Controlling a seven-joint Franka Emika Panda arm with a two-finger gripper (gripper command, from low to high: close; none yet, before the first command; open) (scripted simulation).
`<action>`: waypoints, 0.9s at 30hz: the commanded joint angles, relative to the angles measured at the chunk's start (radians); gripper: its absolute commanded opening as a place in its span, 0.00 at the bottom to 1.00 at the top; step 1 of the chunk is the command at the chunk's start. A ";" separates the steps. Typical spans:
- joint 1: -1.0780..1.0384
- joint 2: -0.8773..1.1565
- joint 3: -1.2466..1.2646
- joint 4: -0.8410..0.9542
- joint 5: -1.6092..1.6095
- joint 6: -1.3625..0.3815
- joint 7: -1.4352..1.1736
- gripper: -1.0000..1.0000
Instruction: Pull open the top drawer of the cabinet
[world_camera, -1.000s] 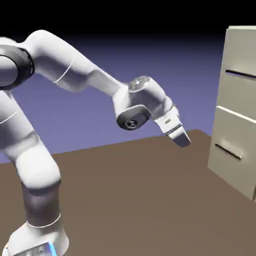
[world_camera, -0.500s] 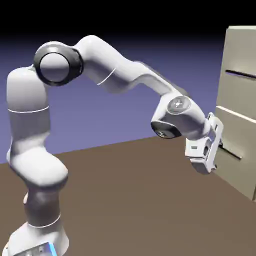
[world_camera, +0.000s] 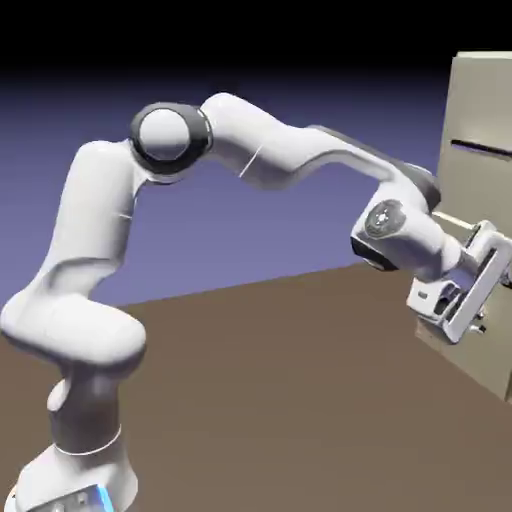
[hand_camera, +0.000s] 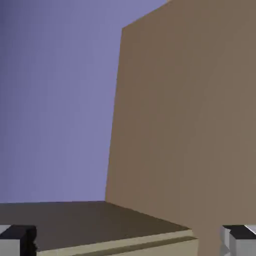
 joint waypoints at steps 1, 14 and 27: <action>0.018 0.027 -0.026 0.023 0.044 -0.004 0.002 0.50; 0.258 0.381 -0.361 0.328 0.609 -0.056 0.022 0.50; 0.145 0.576 -0.402 0.682 0.694 -0.015 0.203 0.50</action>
